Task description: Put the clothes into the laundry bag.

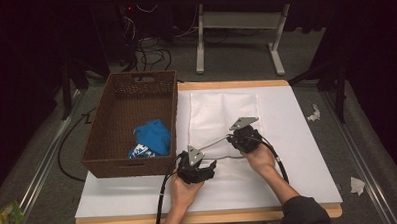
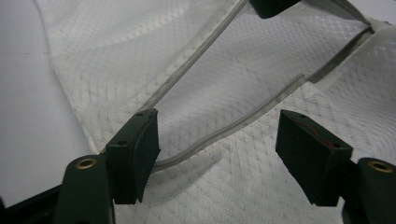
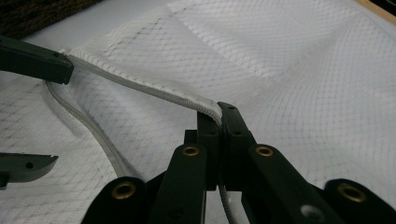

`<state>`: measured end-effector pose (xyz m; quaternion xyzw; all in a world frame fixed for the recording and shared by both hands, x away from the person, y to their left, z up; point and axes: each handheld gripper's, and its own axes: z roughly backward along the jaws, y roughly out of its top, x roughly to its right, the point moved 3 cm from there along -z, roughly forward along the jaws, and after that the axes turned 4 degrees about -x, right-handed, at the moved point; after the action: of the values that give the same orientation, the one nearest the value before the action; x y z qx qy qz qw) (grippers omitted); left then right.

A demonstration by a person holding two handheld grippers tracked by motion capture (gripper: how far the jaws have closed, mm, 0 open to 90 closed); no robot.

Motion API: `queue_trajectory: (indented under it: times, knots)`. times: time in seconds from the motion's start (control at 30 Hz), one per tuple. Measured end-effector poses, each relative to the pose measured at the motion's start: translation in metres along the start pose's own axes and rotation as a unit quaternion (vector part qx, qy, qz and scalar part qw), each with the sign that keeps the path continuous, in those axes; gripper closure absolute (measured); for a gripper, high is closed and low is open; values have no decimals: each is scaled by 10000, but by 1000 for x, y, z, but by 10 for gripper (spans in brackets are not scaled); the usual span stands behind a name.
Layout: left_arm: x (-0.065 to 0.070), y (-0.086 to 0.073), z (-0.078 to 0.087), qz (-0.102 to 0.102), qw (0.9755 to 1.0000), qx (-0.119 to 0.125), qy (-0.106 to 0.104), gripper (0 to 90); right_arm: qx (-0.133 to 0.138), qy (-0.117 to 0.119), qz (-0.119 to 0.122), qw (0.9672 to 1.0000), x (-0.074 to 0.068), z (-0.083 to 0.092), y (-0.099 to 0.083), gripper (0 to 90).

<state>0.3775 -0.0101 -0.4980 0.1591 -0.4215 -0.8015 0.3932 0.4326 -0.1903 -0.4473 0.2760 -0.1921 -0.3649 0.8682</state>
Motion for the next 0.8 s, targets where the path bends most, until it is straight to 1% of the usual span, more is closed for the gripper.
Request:
queue_trajectory:
  times: [0.17,0.23,0.3,0.43,0.5,0.57,0.63,0.67,0.8]
  knots:
    - [0,0,0,5,10000,-25,10,303,75,75,14,9999,3,5,2,894]
    - [-1,0,0,10,10000,-23,9,303,53,132,-26,9999,4,4,2,894]
    - [-1,0,0,6,10000,-27,6,303,46,140,-38,9999,4,4,1,894]
    - [0,0,0,-11,10000,-32,5,305,116,166,-108,9997,5,6,2,894]
    - [0,0,0,-10,10000,-27,13,305,99,196,-62,9997,7,5,3,894]
    - [-1,0,-1,6,10000,-75,41,305,123,220,-119,9996,7,6,4,894]
    - [-1,0,-1,19,9999,-70,75,303,153,241,-99,9995,7,5,4,894]
    - [-1,0,-1,3,10000,-61,77,301,123,252,-98,9996,8,6,4,895]
    - [-1,0,-1,16,10000,-62,53,300,116,224,-67,9997,9,9,6,895]
